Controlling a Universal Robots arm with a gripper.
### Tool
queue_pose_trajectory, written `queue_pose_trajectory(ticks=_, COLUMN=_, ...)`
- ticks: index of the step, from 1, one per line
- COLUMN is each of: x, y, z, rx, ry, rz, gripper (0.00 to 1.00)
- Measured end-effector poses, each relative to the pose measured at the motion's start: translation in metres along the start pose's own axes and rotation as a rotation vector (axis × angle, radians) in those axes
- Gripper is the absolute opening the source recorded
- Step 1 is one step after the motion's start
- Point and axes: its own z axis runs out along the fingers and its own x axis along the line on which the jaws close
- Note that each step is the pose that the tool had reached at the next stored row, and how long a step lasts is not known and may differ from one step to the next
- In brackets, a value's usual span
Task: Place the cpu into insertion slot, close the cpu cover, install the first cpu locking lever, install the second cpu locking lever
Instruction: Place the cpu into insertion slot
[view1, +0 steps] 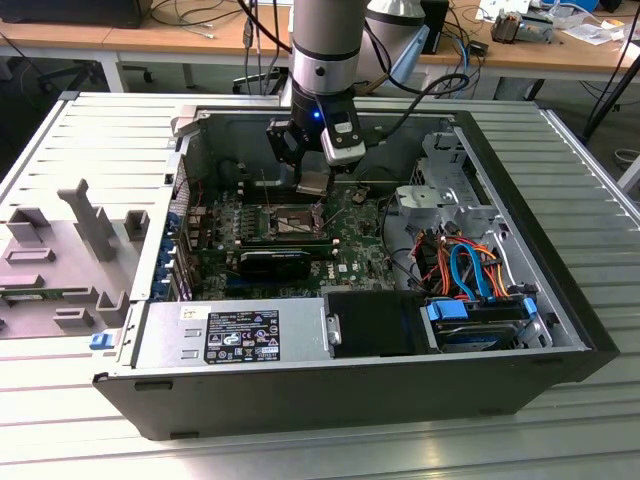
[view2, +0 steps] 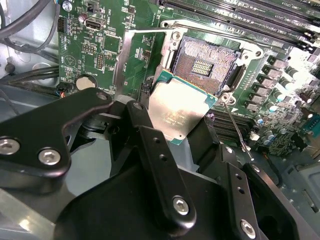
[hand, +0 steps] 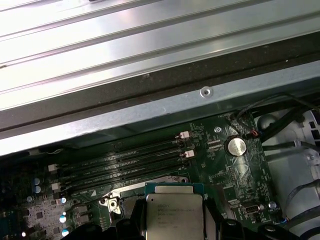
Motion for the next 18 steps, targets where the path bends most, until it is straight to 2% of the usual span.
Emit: queue_pose_trajectory(ticks=18, x=0.0, y=0.0, z=0.0, rx=-0.0004, ry=-0.0019, rz=0.022, gripper=0.55)
